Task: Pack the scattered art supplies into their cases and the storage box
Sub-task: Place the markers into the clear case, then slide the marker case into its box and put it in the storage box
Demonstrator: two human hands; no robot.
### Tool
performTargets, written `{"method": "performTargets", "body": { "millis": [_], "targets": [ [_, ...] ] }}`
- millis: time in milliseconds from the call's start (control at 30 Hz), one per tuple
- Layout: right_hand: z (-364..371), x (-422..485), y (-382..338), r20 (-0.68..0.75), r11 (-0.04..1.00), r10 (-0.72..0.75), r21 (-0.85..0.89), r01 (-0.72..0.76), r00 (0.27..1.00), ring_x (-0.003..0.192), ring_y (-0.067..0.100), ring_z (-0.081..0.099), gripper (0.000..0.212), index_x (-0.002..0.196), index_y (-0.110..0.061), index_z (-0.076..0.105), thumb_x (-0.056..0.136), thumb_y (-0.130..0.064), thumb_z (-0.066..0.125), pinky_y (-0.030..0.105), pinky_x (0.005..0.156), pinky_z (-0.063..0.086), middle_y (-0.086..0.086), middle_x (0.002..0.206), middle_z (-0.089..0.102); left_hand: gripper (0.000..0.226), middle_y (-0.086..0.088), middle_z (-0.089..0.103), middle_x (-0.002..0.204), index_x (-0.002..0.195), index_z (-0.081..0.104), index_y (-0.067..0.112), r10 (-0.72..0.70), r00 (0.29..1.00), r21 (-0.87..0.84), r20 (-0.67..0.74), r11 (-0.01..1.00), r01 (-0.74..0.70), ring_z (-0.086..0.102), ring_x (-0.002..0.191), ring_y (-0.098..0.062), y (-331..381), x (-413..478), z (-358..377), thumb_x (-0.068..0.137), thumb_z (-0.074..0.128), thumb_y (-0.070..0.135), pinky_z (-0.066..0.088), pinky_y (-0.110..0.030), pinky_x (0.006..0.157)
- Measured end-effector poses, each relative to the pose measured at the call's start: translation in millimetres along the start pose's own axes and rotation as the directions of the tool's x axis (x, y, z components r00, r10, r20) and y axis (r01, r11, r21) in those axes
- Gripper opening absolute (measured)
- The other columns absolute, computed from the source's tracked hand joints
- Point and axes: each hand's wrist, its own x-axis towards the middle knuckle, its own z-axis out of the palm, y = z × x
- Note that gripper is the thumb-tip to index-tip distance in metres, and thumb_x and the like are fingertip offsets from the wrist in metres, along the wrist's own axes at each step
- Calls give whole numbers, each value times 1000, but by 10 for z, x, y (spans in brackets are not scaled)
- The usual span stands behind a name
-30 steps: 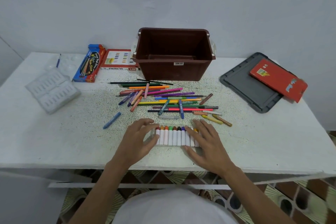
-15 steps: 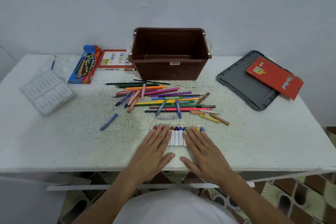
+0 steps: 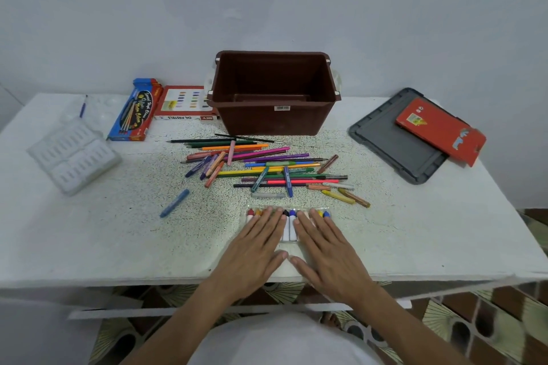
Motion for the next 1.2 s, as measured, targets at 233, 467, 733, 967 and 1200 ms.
{"method": "performTargets", "body": {
  "millis": [233,467,733,967,1200],
  "targets": [
    [-5,-13,21,24,1000,22,-8,-22,999,151,25,16,68,153,-7,30,103,-53,36,46,116,26,10,162,23,57,-8,12,163,155,16,9,3,1000,-34,-23,999,-4,5,151,-20,6,-31,28,107,19,39,17,-42,116],
    [-30,23,2,24,997,54,59,-55,998,149,24,24,63,149,-9,41,104,-52,31,47,116,27,9,158,34,60,-3,12,163,155,18,12,-7,999,-168,-42,986,0,4,151,-14,-10,-37,17,106,25,45,13,-38,119],
    [-91,223,9,-2,980,87,182,-85,996,141,26,39,59,145,-12,46,105,-51,31,48,116,29,7,149,46,49,3,33,156,148,41,16,-162,968,-410,-194,910,70,20,147,-7,-129,-43,-12,102,42,32,13,-29,121],
    [-192,595,40,-33,949,64,311,-50,997,130,21,46,55,142,-13,49,105,-49,33,41,110,38,4,141,53,45,16,49,137,139,52,24,-352,912,-536,-211,822,193,38,129,4,-385,53,-188,99,38,41,29,-22,109],
    [-405,1187,-120,23,885,-4,466,-8,1000,129,12,43,64,146,-16,44,103,-58,22,31,110,36,1,142,53,32,12,60,125,129,60,26,-549,811,-661,-200,687,302,52,118,-3,-787,153,-431,100,47,32,39,-23,97]
  ]
}}
